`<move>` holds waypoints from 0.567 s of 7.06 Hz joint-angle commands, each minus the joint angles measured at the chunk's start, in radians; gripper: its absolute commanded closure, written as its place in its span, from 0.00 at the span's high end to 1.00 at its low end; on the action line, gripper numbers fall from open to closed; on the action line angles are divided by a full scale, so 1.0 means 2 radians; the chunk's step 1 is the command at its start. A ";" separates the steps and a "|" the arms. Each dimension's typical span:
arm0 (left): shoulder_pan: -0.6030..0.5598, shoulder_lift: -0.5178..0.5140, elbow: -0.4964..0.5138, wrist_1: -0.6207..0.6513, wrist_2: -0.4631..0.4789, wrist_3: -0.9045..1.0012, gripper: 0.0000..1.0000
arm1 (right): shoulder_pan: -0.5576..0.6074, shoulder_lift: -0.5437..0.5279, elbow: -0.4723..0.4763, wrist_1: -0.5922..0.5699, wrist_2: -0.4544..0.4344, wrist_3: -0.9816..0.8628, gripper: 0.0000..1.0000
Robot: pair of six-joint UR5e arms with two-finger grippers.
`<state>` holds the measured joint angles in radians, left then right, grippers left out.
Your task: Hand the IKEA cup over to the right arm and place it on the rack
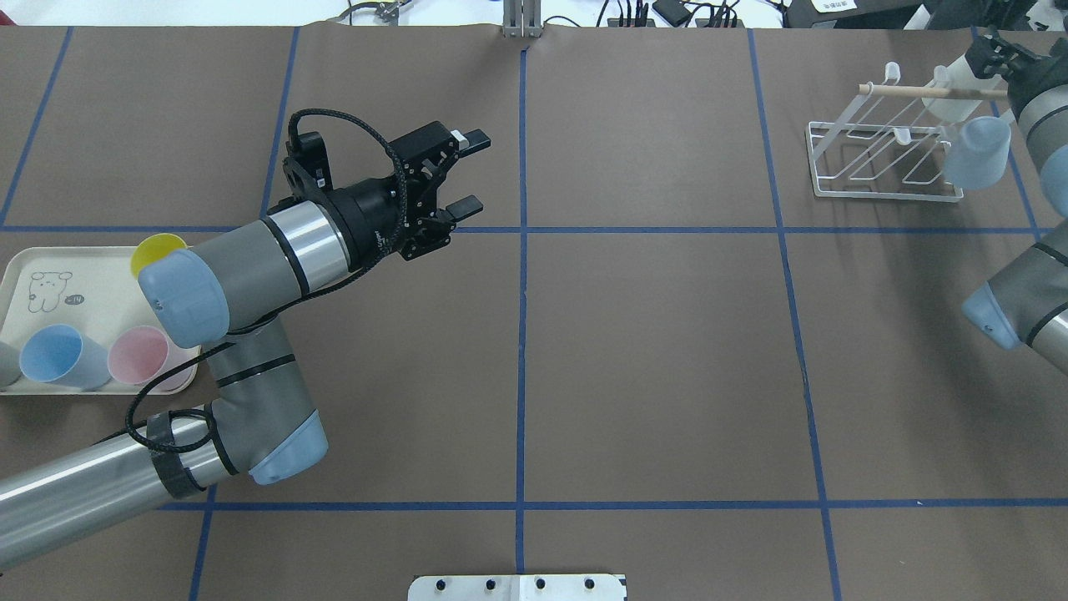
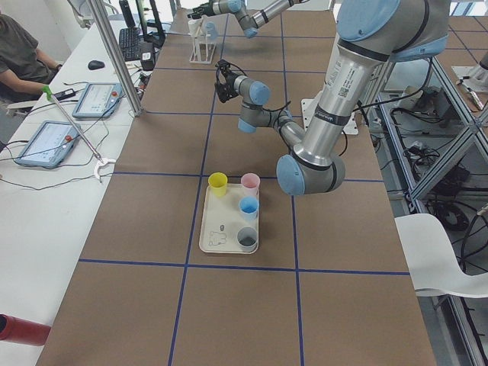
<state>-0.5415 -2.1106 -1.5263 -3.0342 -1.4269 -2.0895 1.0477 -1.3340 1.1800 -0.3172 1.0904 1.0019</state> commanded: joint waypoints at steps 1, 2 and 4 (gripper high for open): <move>0.000 0.000 -0.001 0.001 -0.001 0.003 1.00 | 0.001 -0.003 0.005 0.022 0.005 -0.006 1.00; 0.000 -0.001 -0.002 0.007 -0.002 0.005 1.00 | 0.003 0.000 0.026 0.027 0.010 -0.029 1.00; -0.018 0.007 -0.030 0.051 -0.046 0.047 1.00 | 0.034 -0.020 0.085 0.022 0.069 -0.028 1.00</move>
<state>-0.5558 -2.1071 -1.5485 -2.9959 -1.4713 -2.0542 1.0805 -1.3471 1.2820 -0.2687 1.1573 0.9496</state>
